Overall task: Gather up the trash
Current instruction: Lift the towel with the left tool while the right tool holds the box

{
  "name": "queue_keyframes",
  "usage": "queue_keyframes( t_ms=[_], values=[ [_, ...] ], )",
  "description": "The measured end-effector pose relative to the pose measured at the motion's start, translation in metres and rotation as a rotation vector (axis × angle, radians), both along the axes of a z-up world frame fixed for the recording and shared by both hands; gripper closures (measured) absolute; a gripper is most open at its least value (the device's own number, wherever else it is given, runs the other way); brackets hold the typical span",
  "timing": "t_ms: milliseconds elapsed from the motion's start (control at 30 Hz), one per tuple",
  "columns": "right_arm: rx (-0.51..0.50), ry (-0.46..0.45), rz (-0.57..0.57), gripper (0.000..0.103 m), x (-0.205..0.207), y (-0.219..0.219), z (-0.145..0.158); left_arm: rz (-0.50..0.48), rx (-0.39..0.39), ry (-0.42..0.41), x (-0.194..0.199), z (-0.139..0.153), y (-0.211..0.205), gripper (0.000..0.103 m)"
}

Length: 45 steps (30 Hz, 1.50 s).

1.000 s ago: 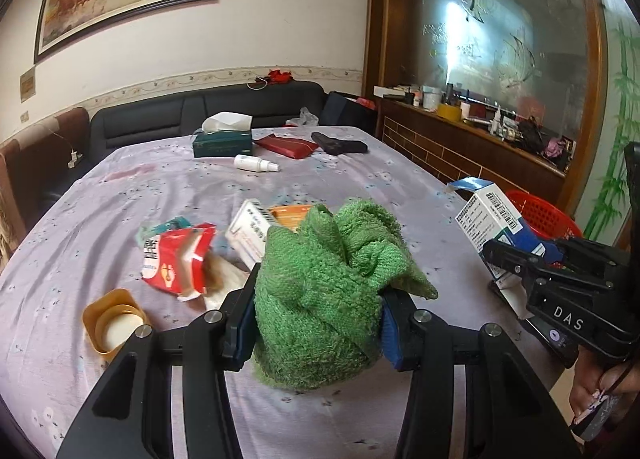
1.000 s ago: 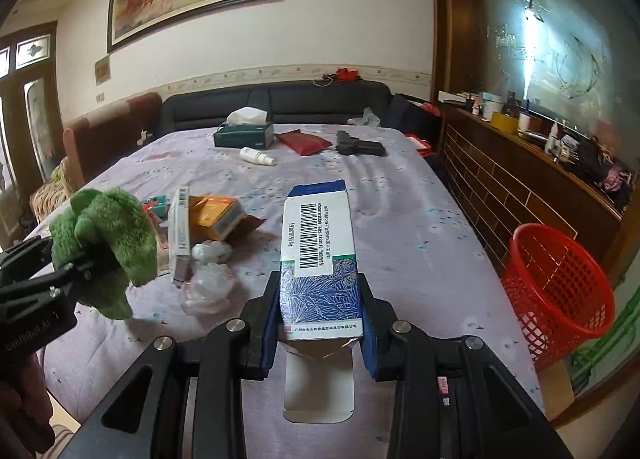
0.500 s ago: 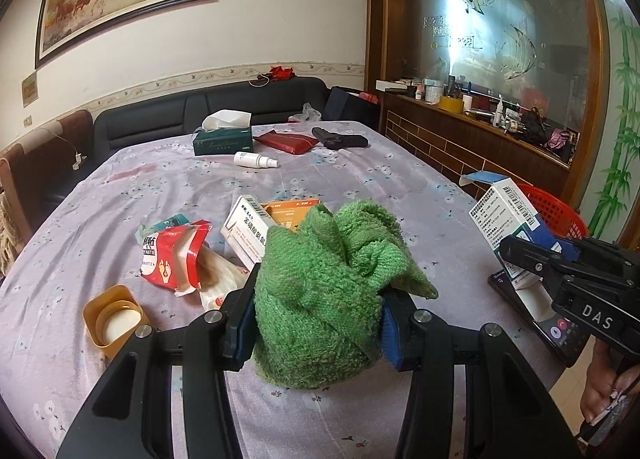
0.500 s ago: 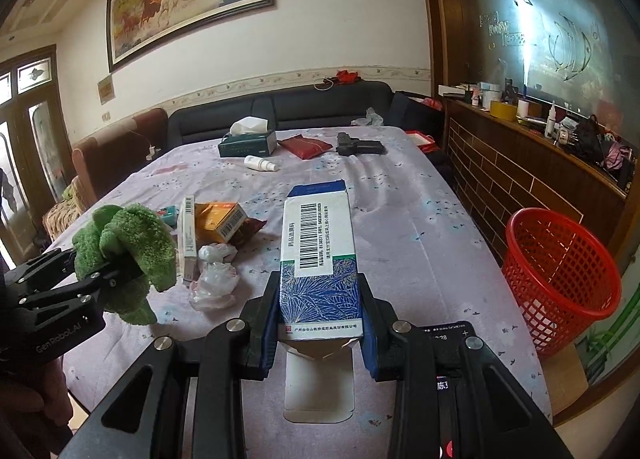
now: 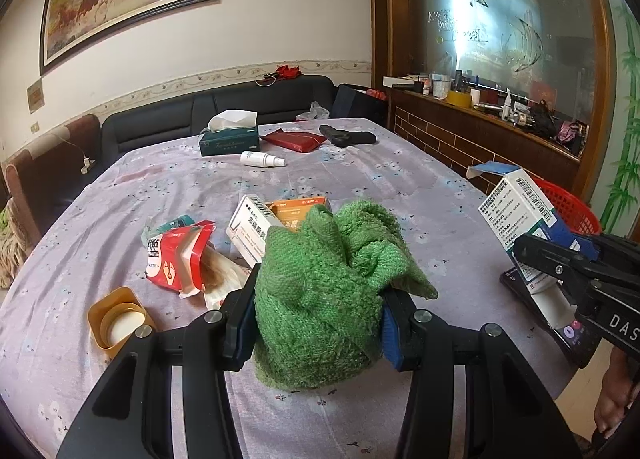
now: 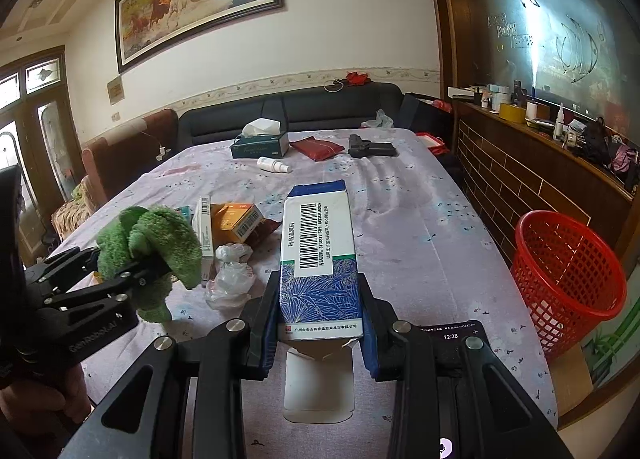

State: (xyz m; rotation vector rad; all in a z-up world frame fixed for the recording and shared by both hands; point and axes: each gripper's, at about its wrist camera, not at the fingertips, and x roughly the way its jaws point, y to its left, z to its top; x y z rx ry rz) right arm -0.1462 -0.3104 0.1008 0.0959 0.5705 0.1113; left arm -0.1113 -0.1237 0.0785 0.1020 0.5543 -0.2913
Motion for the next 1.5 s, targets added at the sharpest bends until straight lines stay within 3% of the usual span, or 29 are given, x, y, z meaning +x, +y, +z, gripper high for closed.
queue_keyframes(
  t_ms=[1200, 1500],
  values=[
    [0.039, 0.019, -0.006, 0.067, 0.0, -0.01, -0.002, -0.032, 0.037, -0.008, 0.0, -0.005, -0.016, 0.055],
    [0.075, 0.011, -0.03, 0.067, -0.003, -0.027, 0.004, -0.079, 0.03, -0.006, 0.004, 0.004, -0.027, 0.055]
  ],
)
